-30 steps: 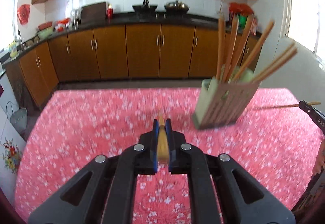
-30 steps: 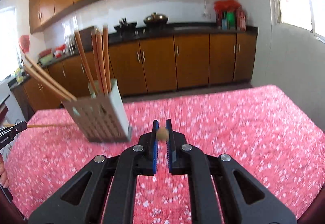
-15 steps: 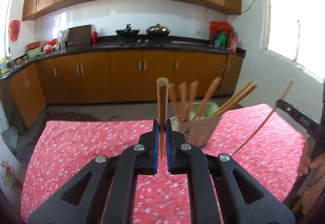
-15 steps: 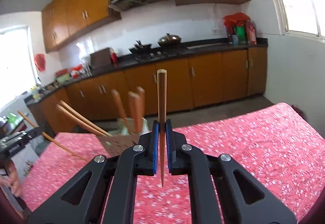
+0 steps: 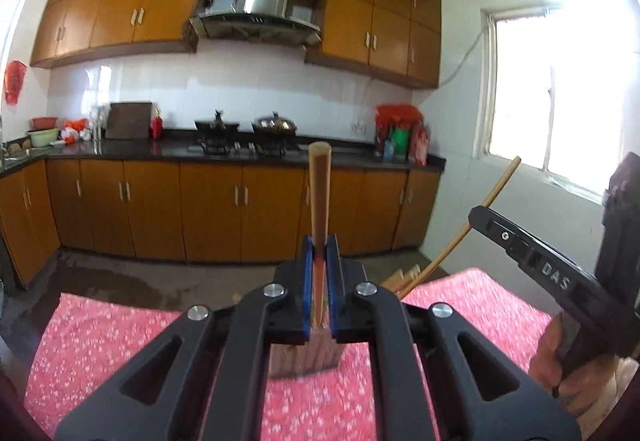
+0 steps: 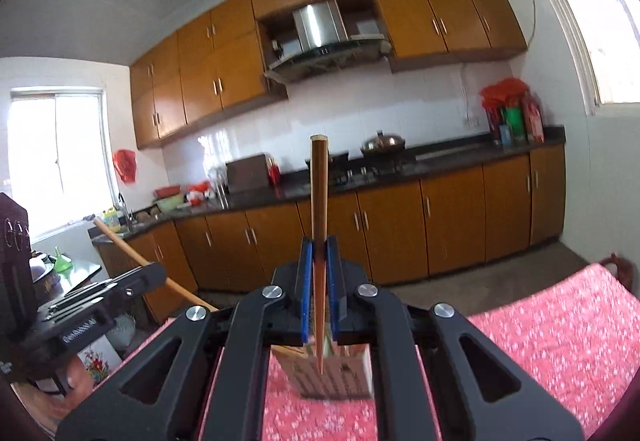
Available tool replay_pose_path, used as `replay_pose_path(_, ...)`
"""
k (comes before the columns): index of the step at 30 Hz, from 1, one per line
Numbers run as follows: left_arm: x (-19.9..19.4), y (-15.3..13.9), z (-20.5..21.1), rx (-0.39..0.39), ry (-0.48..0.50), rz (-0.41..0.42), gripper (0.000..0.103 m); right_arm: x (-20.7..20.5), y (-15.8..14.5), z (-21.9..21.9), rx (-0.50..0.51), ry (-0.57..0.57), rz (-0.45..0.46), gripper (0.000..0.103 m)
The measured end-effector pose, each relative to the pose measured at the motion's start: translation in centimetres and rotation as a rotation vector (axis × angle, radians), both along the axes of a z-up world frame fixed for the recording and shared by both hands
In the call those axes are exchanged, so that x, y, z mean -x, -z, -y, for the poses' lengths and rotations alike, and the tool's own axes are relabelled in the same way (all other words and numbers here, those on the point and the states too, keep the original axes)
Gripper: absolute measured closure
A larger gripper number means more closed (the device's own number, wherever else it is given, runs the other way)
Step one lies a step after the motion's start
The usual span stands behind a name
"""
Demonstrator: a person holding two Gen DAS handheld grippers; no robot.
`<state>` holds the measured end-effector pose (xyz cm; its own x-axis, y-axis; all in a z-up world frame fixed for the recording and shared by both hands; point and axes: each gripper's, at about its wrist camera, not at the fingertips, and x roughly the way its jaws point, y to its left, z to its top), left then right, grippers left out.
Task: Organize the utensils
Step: 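Lift both held chopsticks over the holder and lower them inside, then open both tools and pull them back from the holder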
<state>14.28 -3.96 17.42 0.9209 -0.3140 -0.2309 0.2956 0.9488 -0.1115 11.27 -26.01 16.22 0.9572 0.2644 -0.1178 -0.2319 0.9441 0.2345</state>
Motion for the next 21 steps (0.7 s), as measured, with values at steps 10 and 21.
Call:
replay_pose_path(10,-3.7,1.0,0.2,0.007,-0.084,0.019,0.095,-3.9,0.5,-2.0,0.043,0.071,0.08,0.095)
replay_pose_path(21,-7.1,4.4,-0.4,0.008,-0.077,-0.067,0.095,-6.9,4.5,-2.8,0.083,0.07,-0.056,0.095)
